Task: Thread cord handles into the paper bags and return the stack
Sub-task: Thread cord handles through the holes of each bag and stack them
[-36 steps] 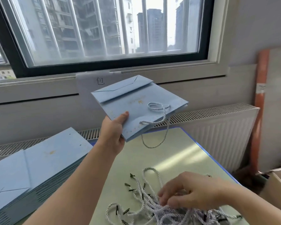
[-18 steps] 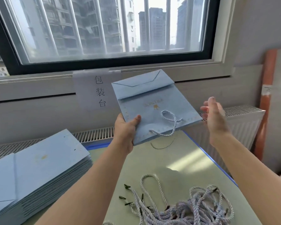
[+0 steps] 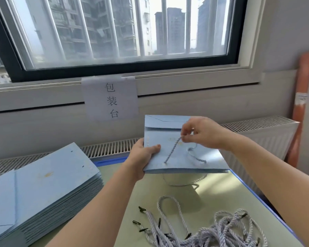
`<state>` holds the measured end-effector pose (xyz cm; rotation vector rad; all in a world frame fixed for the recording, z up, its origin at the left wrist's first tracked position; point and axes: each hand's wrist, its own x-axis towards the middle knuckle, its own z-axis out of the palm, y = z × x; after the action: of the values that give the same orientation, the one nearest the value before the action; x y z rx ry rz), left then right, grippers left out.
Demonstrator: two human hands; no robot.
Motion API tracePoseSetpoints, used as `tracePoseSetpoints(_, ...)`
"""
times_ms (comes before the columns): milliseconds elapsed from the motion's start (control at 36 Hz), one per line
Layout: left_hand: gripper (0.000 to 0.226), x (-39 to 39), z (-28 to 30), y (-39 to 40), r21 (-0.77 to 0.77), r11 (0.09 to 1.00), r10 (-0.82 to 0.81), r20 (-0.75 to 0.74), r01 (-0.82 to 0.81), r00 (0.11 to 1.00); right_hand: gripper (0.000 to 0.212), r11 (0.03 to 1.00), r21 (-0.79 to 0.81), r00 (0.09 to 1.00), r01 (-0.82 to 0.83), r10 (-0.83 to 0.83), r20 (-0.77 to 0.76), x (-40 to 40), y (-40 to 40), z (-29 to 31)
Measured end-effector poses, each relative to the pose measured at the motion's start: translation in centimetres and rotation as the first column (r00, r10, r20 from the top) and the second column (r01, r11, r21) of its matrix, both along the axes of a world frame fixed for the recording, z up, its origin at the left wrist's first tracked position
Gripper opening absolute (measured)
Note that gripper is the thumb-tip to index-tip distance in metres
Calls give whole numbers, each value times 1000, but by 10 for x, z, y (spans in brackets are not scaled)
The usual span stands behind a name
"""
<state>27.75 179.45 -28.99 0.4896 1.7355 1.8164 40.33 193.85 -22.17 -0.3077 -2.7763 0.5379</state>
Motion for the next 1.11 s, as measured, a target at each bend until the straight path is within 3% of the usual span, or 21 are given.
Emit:
tracePoseSetpoints(56,25,2,1,-1,-9,998,-55,13,55,998,14,990,-97,988,100,-110,-107,-16,6,5)
tracePoseSetpoints(194,27,8,-1,4,12,997,-73,115,72,991,16,912,-364,979,189,-205,-4,-53,12,-10)
tracePoseSetpoints(278,30,8,-6,6,7,999,-53,150,52,987,42,889,-282,924,361,-382,-19,-56,28,-17)
tracePoseSetpoints(361,31,6,-9,6,23,1000,-10,137,6,991,49,843,-122,851,524,-524,32,-43,48,-23)
tracePoseSetpoints(417,30,4,-7,7,51,998,26,113,-32,993,57,823,-100,829,558,-549,109,-32,54,-27)
tracePoseSetpoints(472,29,1,-4,9,71,995,69,93,-75,993,79,803,-305,859,512,-482,173,-24,54,-30)
tracePoseSetpoints(528,31,-1,0,12,88,991,97,48,-101,994,89,713,-541,888,447,-427,171,-22,50,-32)
tracePoseSetpoints(583,33,-2,4,13,116,988,106,4,-106,994,81,702,-571,889,425,-441,118,-22,48,-33)
tracePoseSetpoints(667,44,1,8,14,186,973,151,-69,-136,986,50,760,-483,850,435,-524,-59,-22,46,-30)
tracePoseSetpoints(750,70,3,6,16,192,967,208,-223,-166,952,51,816,-418,819,400,-523,-236,-18,42,-28)
tracePoseSetpoints(806,75,5,0,19,146,975,204,-280,-168,938,53,828,-411,807,381,-515,-289,-16,39,-35)
tracePoseSetpoints(917,61,4,-26,23,-21,981,182,-264,-195,947,53,782,-419,826,462,-552,-118,-15,45,-66)
tracePoseSetpoints(1000,57,2,-43,23,-172,969,138,-217,-177,966,39,731,-469,829,496,-559,6,-15,49,-88)
tracePoseSetpoints(1111,54,2,-51,24,-250,960,74,-196,-123,978,31,721,-477,835,502,-549,49,-16,53,-108)
